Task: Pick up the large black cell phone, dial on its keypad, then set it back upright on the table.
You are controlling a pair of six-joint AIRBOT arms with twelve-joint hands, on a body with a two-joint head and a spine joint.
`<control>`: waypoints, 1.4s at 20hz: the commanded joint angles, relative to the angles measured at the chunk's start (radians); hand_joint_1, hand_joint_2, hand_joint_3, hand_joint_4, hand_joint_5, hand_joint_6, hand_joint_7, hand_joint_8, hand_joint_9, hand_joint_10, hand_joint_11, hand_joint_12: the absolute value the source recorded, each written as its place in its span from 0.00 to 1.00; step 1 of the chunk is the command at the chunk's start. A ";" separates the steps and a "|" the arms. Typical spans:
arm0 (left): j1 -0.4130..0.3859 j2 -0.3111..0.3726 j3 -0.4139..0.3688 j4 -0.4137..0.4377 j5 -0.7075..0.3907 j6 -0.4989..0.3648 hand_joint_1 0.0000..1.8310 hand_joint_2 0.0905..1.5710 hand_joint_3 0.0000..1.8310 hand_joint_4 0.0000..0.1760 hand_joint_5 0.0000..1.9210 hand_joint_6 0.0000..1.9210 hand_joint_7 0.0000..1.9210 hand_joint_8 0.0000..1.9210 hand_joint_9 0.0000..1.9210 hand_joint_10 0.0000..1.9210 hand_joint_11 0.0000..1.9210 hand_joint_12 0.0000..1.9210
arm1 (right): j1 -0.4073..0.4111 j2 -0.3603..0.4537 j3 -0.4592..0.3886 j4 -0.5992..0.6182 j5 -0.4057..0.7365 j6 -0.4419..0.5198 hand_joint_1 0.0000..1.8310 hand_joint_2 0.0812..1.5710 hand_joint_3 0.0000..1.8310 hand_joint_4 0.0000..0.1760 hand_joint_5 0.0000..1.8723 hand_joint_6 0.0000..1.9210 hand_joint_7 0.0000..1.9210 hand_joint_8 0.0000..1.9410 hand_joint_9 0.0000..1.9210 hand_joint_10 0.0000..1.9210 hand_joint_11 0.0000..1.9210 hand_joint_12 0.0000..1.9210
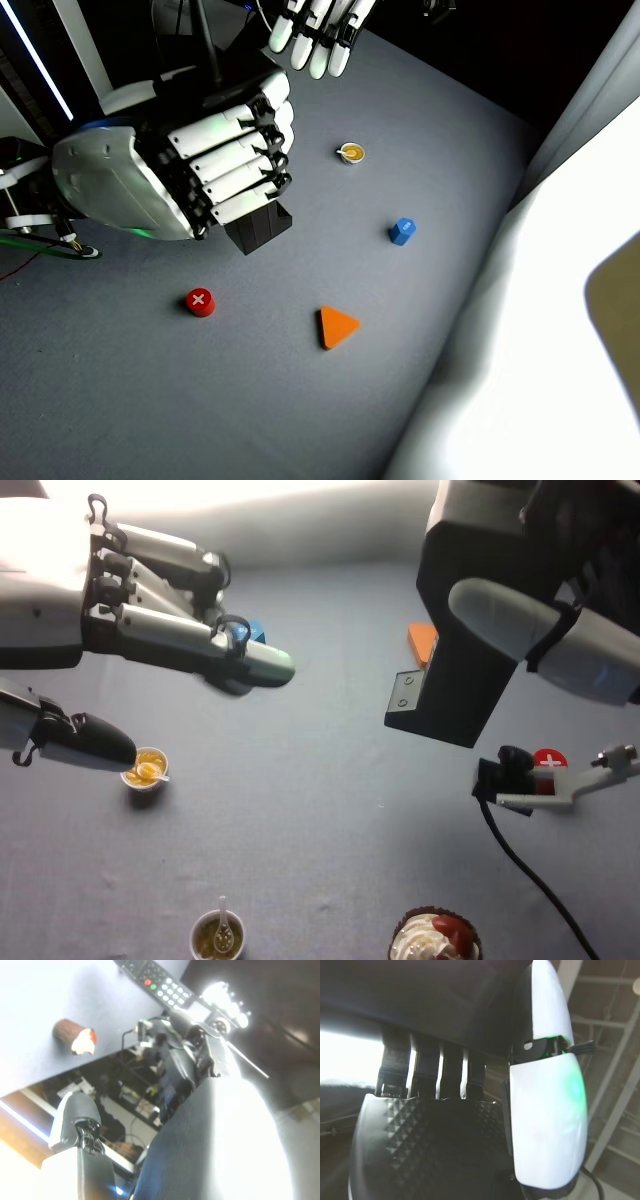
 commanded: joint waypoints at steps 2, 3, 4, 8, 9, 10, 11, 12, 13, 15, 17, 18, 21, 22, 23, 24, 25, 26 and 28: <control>-0.028 0.002 0.000 -0.101 -0.048 0.003 0.54 0.74 0.00 0.59 0.09 0.00 0.25 0.57 0.26 0.98 0.15 1.00 | 0.038 0.018 -0.016 -0.047 0.135 0.024 0.75 0.72 0.00 0.00 0.47 0.53 0.47 0.55 0.43 0.73 0.39 0.77; -0.028 -0.001 0.000 -0.125 -0.033 0.002 0.66 0.79 0.00 0.44 0.09 0.00 0.32 0.75 0.28 1.00 0.17 1.00 | 0.059 0.024 -0.032 -0.045 0.135 0.024 0.75 0.72 0.00 0.00 0.47 0.54 0.47 0.55 0.44 0.73 0.39 0.77; -0.028 -0.002 0.000 -0.139 -0.024 0.003 0.70 0.79 0.00 0.30 0.08 0.01 0.35 0.78 0.36 1.00 0.33 1.00 | 0.066 0.027 -0.037 -0.044 0.135 0.024 0.75 0.71 0.00 0.00 0.47 0.53 0.48 0.53 0.45 0.71 0.40 0.76; -0.025 -0.011 0.000 -0.198 0.032 0.034 0.72 0.77 0.02 0.34 0.06 0.00 0.36 0.85 0.53 1.00 0.52 1.00 | 0.094 0.042 -0.073 -0.044 0.133 0.024 0.75 0.71 0.00 0.00 0.47 0.54 0.48 0.52 0.45 0.71 0.41 0.74; -0.022 -0.014 0.000 -0.200 0.045 0.037 0.72 0.78 0.03 0.27 0.05 0.00 0.35 0.83 0.55 1.00 0.54 1.00 | 0.099 0.046 -0.079 -0.044 0.130 0.024 0.75 0.71 0.00 0.00 0.47 0.53 0.48 0.52 0.45 0.71 0.42 0.74; -0.019 -0.015 0.000 -0.200 0.050 0.037 0.72 0.79 0.03 0.28 0.04 0.00 0.34 0.84 0.55 1.00 0.53 1.00 | 0.101 0.048 -0.082 -0.044 0.130 0.024 0.75 0.71 0.00 0.00 0.47 0.53 0.48 0.52 0.45 0.71 0.42 0.75; -0.016 -0.017 0.000 -0.200 0.054 0.040 0.72 0.79 0.03 0.33 0.04 0.00 0.34 0.85 0.56 1.00 0.56 1.00 | 0.105 0.050 -0.084 -0.044 0.128 0.024 0.75 0.71 0.00 0.00 0.47 0.54 0.48 0.53 0.45 0.71 0.41 0.75; -0.014 -0.018 0.000 -0.199 0.057 0.041 0.72 0.79 0.04 0.38 0.03 0.00 0.34 0.84 0.54 1.00 0.54 1.00 | 0.108 0.053 -0.087 -0.044 0.126 0.024 0.75 0.71 0.00 0.00 0.47 0.54 0.48 0.53 0.46 0.71 0.42 0.74; -0.013 -0.020 0.000 -0.199 0.058 0.042 0.72 0.78 0.04 0.44 0.03 0.00 0.34 0.83 0.56 1.00 0.59 1.00 | 0.112 0.056 -0.092 -0.044 0.125 0.024 0.75 0.71 0.00 0.00 0.47 0.54 0.48 0.52 0.46 0.71 0.42 0.73; -0.012 -0.030 0.000 -0.199 0.061 0.044 0.72 0.78 0.04 0.36 0.03 0.00 0.34 0.83 0.58 1.00 0.62 1.00 | 0.124 0.062 -0.102 -0.044 0.117 0.024 0.75 0.71 0.00 0.00 0.47 0.54 0.48 0.52 0.46 0.70 0.43 0.72; -0.011 -0.044 0.000 -0.199 0.072 0.044 0.72 0.67 0.23 0.40 0.03 0.00 0.34 0.86 0.56 1.00 0.52 1.00 | 0.136 0.068 -0.109 -0.044 0.107 0.024 0.75 0.71 0.00 0.00 0.46 0.55 0.48 0.52 0.46 0.70 0.42 0.73; -0.011 -0.050 0.000 -0.200 0.078 0.044 0.72 0.65 0.27 0.39 0.03 0.00 0.35 0.86 0.56 1.00 0.54 1.00 | 0.140 0.068 -0.111 -0.044 0.104 0.024 0.75 0.71 0.00 0.00 0.47 0.54 0.49 0.51 0.46 0.70 0.42 0.74; -0.011 -0.074 0.000 -0.201 0.086 0.044 0.72 0.60 0.33 0.52 0.03 0.00 0.36 0.86 0.56 1.00 0.57 1.00 | 0.149 0.069 -0.115 -0.042 0.099 0.023 0.75 0.71 0.00 0.00 0.45 0.56 0.48 0.53 0.46 0.70 0.43 0.72; -0.011 -0.081 0.000 -0.201 0.090 0.047 0.72 0.60 0.34 0.48 0.03 0.00 0.36 0.86 0.56 1.00 0.59 1.00 | 0.152 0.069 -0.115 -0.042 0.098 0.023 0.75 0.71 0.00 0.00 0.46 0.55 0.49 0.52 0.47 0.69 0.43 0.71; -0.011 -0.084 0.000 -0.201 0.097 0.051 0.72 0.59 0.35 0.45 0.03 0.00 0.36 0.87 0.56 1.00 0.54 1.00 | 0.156 0.070 -0.115 -0.042 0.097 0.023 0.75 0.71 0.00 0.00 0.46 0.56 0.48 0.52 0.47 0.69 0.42 0.71; -0.011 -0.085 0.000 -0.201 0.108 0.057 0.72 0.59 0.35 0.45 0.03 0.00 0.36 0.87 0.56 1.00 0.55 1.00 | 0.160 0.071 -0.116 -0.042 0.095 0.023 0.75 0.71 0.00 0.00 0.46 0.56 0.49 0.51 0.47 0.68 0.42 0.69; -0.010 -0.085 0.000 -0.207 0.115 0.066 0.72 0.59 0.35 0.41 0.03 0.00 0.36 0.87 0.58 1.00 0.57 1.00 | 0.164 0.071 -0.117 -0.042 0.093 0.021 0.75 0.71 0.00 0.00 0.46 0.57 0.49 0.50 0.47 0.68 0.42 0.69; -0.010 -0.087 0.000 -0.221 0.128 0.084 0.72 0.59 0.35 0.43 0.03 0.00 0.36 0.87 0.58 1.00 0.57 1.00 | 0.169 0.072 -0.119 -0.042 0.090 0.019 0.75 0.71 0.00 0.00 0.46 0.56 0.49 0.51 0.47 0.68 0.42 0.69; -0.010 -0.090 0.001 -0.238 0.145 0.109 0.72 0.60 0.35 0.43 0.02 0.00 0.36 0.88 0.57 1.00 0.56 1.00 | 0.177 0.074 -0.125 -0.041 0.085 0.017 0.75 0.71 0.00 0.00 0.45 0.56 0.49 0.51 0.47 0.68 0.42 0.69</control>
